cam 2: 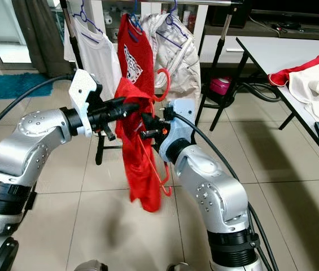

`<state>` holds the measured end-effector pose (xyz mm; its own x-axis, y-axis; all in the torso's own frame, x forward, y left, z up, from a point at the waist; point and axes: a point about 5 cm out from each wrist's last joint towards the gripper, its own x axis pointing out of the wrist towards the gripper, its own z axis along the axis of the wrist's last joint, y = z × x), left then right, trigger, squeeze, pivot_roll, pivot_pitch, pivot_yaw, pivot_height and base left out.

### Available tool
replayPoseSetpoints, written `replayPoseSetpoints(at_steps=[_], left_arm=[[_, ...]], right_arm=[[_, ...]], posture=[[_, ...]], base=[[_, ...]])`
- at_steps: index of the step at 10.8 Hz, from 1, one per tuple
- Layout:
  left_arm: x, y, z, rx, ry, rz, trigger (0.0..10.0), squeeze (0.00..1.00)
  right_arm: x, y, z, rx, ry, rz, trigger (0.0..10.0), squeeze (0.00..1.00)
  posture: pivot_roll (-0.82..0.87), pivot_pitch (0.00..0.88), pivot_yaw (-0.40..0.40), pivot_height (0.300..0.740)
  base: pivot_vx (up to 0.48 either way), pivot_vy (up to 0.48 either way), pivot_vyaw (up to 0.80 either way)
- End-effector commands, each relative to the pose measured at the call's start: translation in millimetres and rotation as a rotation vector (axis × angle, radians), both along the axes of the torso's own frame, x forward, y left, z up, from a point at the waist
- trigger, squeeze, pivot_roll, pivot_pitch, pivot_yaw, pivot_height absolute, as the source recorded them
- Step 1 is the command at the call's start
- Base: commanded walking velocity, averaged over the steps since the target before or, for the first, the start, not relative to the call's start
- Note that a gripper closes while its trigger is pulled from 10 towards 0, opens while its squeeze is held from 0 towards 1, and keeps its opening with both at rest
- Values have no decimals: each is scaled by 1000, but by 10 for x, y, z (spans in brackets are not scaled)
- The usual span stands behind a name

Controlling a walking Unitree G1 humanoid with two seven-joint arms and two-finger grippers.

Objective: Hang hanger

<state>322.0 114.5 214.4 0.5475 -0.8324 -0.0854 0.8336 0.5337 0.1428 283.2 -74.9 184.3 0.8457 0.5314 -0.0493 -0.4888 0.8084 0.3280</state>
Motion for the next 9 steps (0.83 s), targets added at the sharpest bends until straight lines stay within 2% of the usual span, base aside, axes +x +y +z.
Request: replayPoseSetpoints(at_steps=[1, 2, 3, 4, 5, 6, 7, 8, 9], left_arm=[[-53, -33, 3, 17, 5, -44, 10000, 1000], [-91, -19, 7, 36, -3, -75, 10000, 1000], [-113, 66, 38, 39, -16, -95, 10000, 1000], [-119, 307, 109, 48, -40, -80, 10000, 1000], [-81, 666, 156, 101, -55, 9, 10000, 1000], [-46, 908, 173, 137, -68, 93, 10000, 1000], [-28, 1424, 153, 188, -124, 244, 10000, 1000], [-20, 1602, 145, 177, -142, 301, 10000, 0], [-4, 1722, 153, 168, -159, 340, 10000, 0]], right_arm=[[36, -25, 105, 26, -49, -9, 10000, 0], [34, -25, 106, 34, -49, -8, 10000, 0], [31, -36, 109, 41, -49, -4, 10000, 0], [14, -59, 142, 61, -68, 32, 10000, 0], [-9, -114, 205, 69, -112, 94, 10000, 0], [-21, -161, 255, 81, -142, 132, 10000, 0], [-94, -274, 399, 92, -226, 278, 10000, 0], [-145, -313, 456, 90, -260, 362, 10000, 0], [-187, -344, 488, 88, -279, 421, 10000, 0]], posture=[[-68, 26, 10, 740], [-67, 25, 17, 740], [-66, 24, 19, 740], [-64, 23, 24, 740], [-64, 23, 24, 740], [-64, 23, 24, 740], [-47, 21, 7, 740], [-47, 21, 7, 740], [-47, 21, 7, 740]], base=[[0, 0, 0], [0, 0, 0], [0, 0, 0], [0, 0, 0], [0, 0, 0], [0, 0, 0], [0, 0, 0], [0, 0, 0], [0, 0, 0]])
